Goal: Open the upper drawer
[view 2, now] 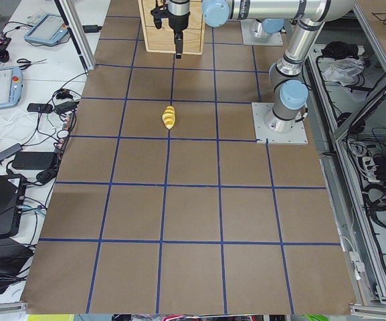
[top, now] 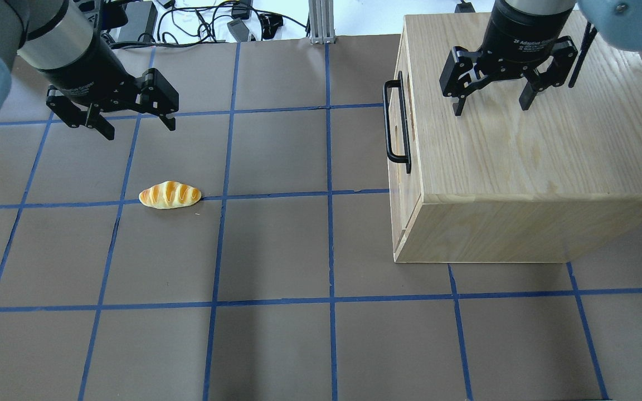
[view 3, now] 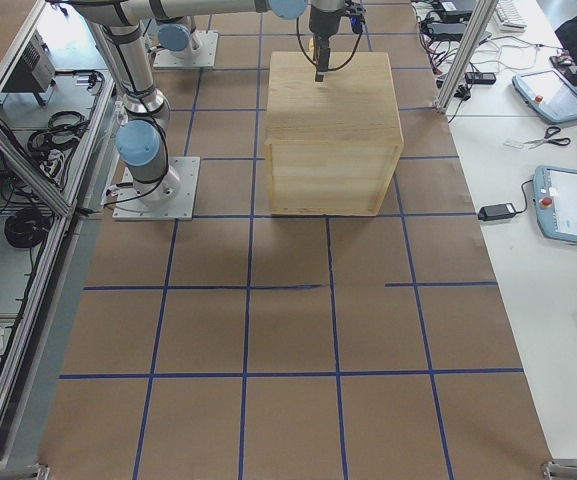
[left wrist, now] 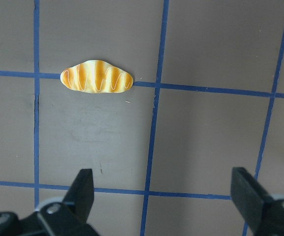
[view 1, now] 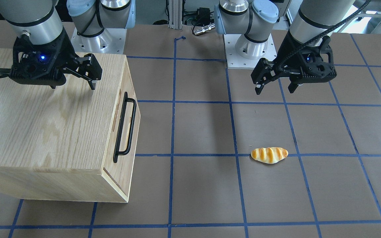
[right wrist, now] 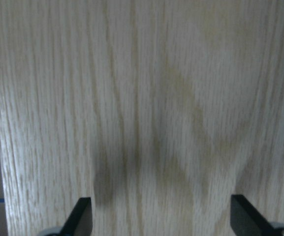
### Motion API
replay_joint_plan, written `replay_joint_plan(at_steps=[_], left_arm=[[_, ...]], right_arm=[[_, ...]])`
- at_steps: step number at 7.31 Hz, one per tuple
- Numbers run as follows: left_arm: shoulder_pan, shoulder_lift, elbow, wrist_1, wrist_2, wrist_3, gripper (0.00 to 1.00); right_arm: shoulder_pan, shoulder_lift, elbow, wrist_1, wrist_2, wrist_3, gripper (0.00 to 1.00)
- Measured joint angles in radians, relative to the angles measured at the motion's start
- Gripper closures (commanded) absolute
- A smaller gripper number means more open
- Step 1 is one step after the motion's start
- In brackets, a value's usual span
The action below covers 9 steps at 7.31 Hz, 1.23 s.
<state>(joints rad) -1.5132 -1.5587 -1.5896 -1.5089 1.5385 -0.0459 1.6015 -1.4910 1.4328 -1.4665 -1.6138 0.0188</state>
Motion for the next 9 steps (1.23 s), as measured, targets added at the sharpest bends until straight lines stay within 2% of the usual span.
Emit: replay_joint_plan(at_steps=[7,9], left_arm=[[0.015,-0.003,0.021,0.004,-0.006,-0.001,0.0],[-0.003,-0.017,0.026,0.021,-0.053,-0.013,0.0]], right_arm=[[0.0,0.0,0.0,0.0,0.0,0.001,0.0],[0.0,0.0,0.0,0.0,0.0,0.0,0.0]])
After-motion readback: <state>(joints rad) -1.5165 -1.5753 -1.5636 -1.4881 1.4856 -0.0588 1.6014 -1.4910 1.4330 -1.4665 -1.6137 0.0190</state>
